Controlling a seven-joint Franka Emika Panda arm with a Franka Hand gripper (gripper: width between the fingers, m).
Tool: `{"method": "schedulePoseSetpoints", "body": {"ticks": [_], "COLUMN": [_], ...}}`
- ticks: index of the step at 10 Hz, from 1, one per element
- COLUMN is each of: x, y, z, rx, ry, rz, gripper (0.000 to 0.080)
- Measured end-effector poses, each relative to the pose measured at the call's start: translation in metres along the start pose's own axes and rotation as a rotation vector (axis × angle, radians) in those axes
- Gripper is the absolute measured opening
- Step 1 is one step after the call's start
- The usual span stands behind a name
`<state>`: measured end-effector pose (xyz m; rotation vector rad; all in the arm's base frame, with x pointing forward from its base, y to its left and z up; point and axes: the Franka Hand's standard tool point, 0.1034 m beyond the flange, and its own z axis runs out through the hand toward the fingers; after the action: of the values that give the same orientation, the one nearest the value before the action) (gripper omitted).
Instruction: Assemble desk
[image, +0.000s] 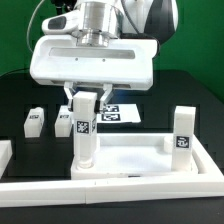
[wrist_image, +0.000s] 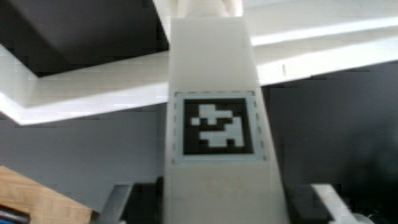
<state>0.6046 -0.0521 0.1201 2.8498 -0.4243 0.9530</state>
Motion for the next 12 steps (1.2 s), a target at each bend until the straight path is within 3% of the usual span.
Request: {"method": "schedulePoseSetpoints", "body": {"ticks": [8,10,11,12], "x": [-0.0099,-0.0101,-0.0101,-0.0102], "y": [0.0023,0.0024,0.0023,0.0024], "z": [0.0094,0.0095,0.0096,0.0096], "rx": [-0.011,-0.011,-0.011,-0.011], "ry": [-0.014,-0.015,-0.015,-0.015], "rz": [-0.009,-0.009,-0.009,-0.009], "gripper": [0.0289,0.0538,0.0538,0.0626]}}
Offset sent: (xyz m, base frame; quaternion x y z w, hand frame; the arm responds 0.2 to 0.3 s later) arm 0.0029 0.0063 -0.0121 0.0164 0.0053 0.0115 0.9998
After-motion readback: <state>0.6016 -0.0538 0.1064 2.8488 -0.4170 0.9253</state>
